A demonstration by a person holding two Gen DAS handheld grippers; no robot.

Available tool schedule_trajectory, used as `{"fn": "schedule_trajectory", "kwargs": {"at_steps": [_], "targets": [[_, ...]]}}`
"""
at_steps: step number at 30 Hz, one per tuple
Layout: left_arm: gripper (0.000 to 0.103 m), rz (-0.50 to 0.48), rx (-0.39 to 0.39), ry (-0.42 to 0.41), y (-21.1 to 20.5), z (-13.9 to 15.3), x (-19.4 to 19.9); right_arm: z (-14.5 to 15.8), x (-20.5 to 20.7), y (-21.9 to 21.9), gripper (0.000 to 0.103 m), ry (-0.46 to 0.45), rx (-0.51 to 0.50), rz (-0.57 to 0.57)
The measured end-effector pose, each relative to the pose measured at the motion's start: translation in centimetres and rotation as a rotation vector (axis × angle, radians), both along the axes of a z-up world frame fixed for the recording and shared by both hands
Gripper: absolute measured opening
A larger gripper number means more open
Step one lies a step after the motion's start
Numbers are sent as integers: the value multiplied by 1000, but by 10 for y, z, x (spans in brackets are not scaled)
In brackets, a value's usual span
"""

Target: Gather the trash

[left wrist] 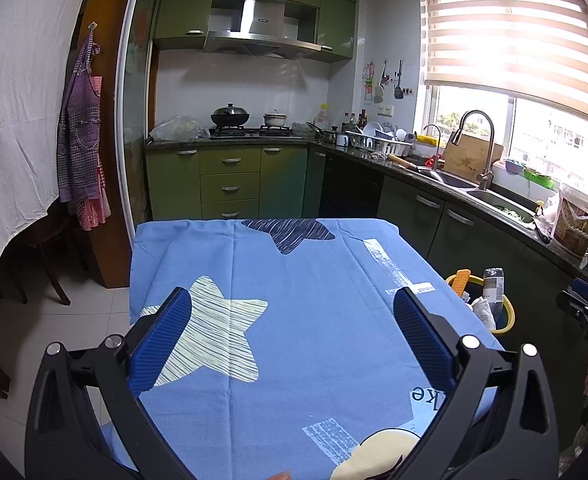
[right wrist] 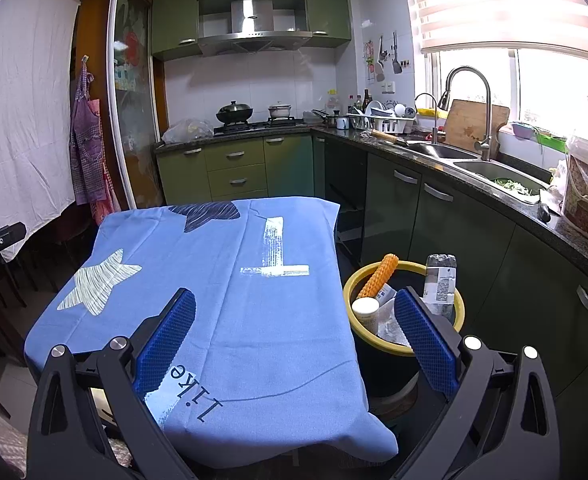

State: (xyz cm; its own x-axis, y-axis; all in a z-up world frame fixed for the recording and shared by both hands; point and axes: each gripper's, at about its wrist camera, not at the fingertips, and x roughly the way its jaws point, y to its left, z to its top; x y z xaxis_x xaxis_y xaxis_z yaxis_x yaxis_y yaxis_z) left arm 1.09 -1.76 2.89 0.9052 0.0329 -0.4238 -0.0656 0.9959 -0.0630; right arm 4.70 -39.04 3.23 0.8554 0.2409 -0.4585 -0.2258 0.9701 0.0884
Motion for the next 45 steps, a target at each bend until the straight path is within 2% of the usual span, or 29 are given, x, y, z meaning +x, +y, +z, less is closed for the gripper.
{"fn": "schedule_trajectory", "kwargs": {"at_steps": [45], "targets": [[96,-35,3,8,-2,2,2,-5,1,1,98,6,-9,18]]}}
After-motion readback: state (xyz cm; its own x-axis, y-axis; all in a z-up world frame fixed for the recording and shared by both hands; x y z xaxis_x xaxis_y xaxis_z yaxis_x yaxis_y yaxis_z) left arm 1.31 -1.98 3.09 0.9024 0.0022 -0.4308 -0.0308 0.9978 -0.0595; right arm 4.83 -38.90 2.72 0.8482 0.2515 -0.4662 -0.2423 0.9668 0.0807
